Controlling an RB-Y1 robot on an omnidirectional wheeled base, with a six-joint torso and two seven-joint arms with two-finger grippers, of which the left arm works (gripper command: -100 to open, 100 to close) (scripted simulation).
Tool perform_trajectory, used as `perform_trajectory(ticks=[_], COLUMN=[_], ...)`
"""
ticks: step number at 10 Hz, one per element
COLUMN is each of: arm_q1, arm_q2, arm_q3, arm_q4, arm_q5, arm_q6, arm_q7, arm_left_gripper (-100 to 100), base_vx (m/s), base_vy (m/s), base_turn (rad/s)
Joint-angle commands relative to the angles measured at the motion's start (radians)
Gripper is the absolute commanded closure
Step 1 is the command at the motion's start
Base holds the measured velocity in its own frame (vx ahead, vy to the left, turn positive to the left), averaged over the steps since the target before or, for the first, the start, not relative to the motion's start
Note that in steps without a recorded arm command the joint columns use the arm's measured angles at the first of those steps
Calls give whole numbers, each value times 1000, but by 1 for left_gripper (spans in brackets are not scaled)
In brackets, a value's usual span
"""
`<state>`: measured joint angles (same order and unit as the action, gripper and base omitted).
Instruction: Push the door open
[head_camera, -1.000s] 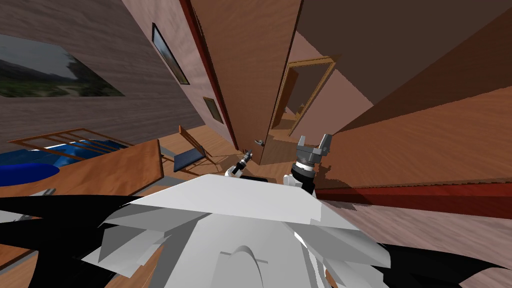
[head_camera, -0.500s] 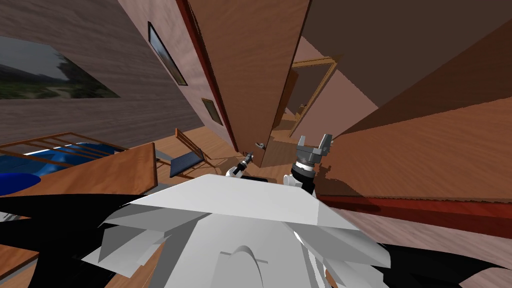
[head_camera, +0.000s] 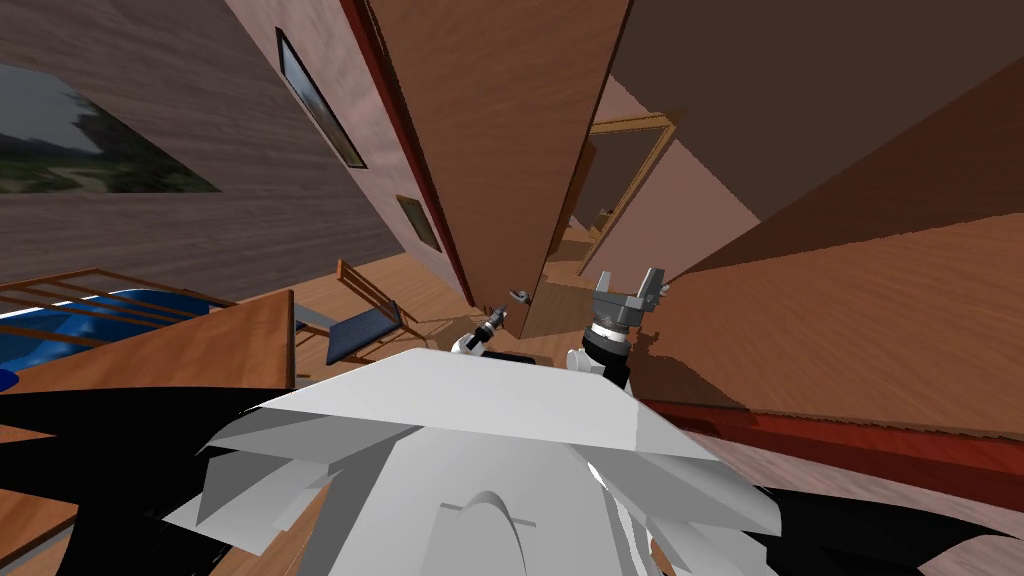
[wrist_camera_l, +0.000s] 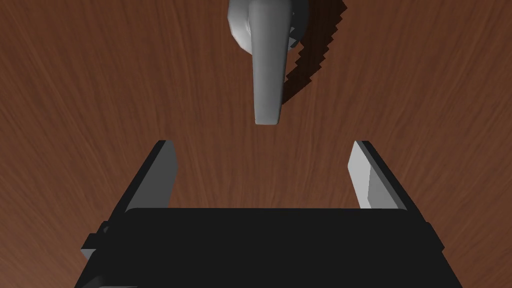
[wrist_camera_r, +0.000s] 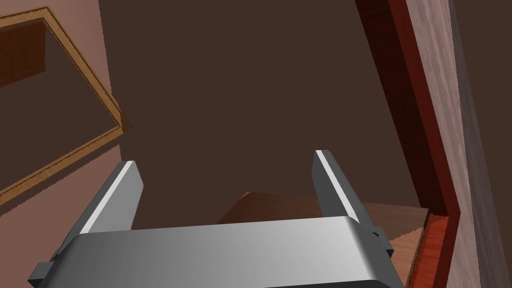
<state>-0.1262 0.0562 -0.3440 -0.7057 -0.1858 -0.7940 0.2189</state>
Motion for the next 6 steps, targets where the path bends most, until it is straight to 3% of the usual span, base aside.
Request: perform_trajectory(ticks=[1,6], arm_q1=[-4,-10], arm_q2=[0,-17], arm_q3=[4,16], arm_q4=[10,21], arm_q5=[2,9], arm_q6=[-3,1], arm_q7=[-4,-15], arm_left_gripper=[-100,-100], base_vx=[148,179], base_vy=[-99,-78], base_turn=[-21,-29])
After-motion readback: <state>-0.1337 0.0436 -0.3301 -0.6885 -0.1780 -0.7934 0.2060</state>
